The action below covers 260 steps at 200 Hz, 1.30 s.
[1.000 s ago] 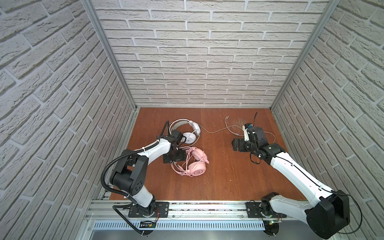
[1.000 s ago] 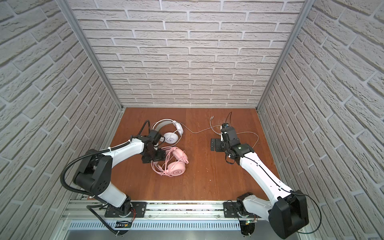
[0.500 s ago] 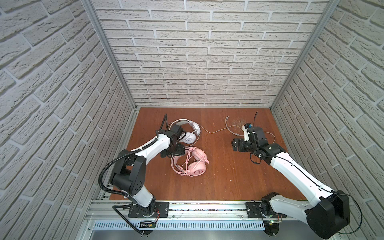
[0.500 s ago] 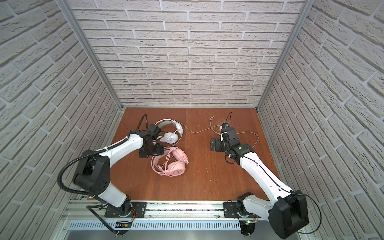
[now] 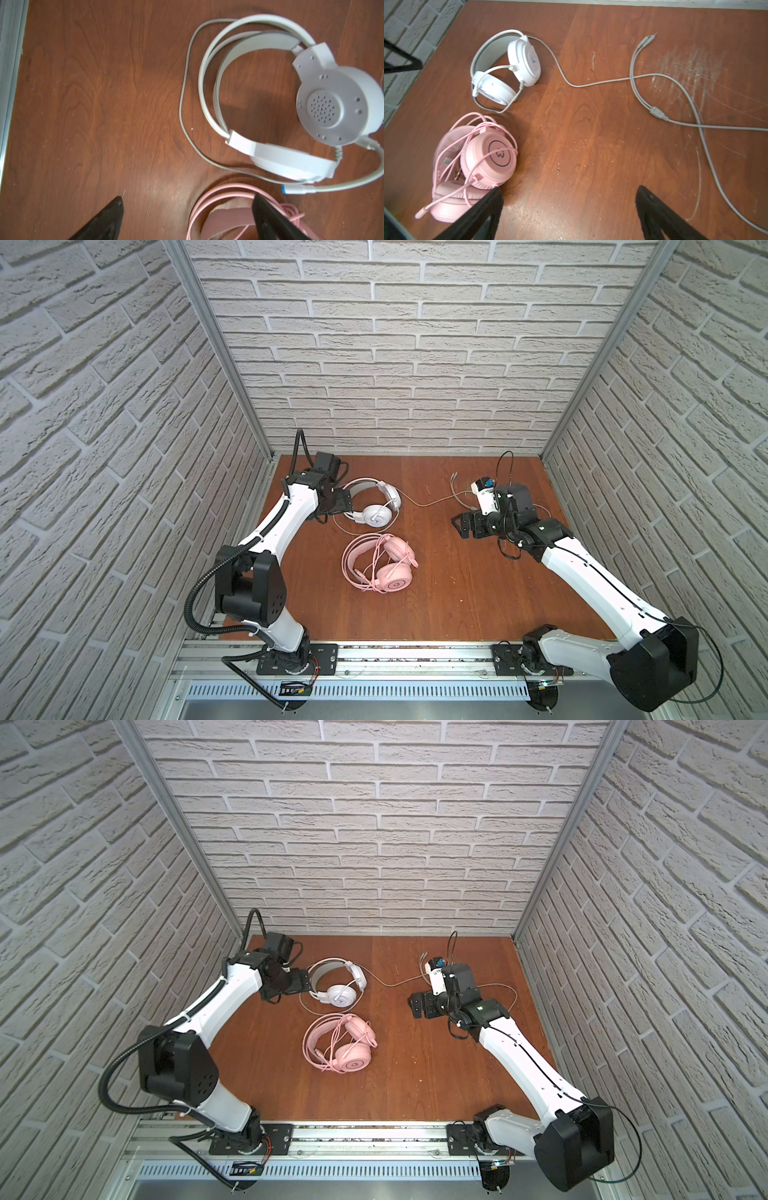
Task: Wrap the headphones
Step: 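Release the pink headset and move the left gripper to the white headset band, then close the left gripper on the white headset's headband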
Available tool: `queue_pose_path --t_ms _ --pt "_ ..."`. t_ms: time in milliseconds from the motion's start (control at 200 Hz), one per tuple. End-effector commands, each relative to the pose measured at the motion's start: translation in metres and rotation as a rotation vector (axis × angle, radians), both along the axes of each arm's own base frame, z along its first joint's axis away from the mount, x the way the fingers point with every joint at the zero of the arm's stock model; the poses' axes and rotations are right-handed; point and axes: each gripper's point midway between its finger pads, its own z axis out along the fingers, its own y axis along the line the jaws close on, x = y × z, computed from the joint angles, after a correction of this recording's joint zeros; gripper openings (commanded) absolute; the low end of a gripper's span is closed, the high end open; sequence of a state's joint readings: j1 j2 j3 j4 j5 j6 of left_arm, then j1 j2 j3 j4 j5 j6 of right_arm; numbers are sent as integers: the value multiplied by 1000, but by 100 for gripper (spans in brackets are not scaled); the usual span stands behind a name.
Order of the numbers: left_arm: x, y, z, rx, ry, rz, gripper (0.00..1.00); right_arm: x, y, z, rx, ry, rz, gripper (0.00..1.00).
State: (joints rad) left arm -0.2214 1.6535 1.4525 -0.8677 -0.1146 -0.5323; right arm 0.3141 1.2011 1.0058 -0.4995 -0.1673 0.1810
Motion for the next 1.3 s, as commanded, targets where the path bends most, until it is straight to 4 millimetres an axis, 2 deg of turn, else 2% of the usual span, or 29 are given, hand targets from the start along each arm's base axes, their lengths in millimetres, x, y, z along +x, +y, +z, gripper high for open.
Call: queue_pose_path --t_ms 0,290,485,710,850,1020,1295 --pt "28 0 -3 -5 -6 -56 95 6 22 18 76 -54 105 100" --pt "98 0 -37 45 21 -140 87 13 25 18 92 -47 94 100" --pt "126 -3 -64 62 63 -193 82 17 26 18 78 -37 96 100" --pt "137 -3 -92 85 103 -215 74 12 22 13 64 -18 88 100" --pt "141 -12 -108 48 118 -221 71 12 21 10 58 -6 86 100" --pt "141 -19 -117 67 130 -242 67 12 21 11 51 -2 84 100" --pt "133 -27 -128 151 167 -295 51 9 19 6 45 11 79 100"
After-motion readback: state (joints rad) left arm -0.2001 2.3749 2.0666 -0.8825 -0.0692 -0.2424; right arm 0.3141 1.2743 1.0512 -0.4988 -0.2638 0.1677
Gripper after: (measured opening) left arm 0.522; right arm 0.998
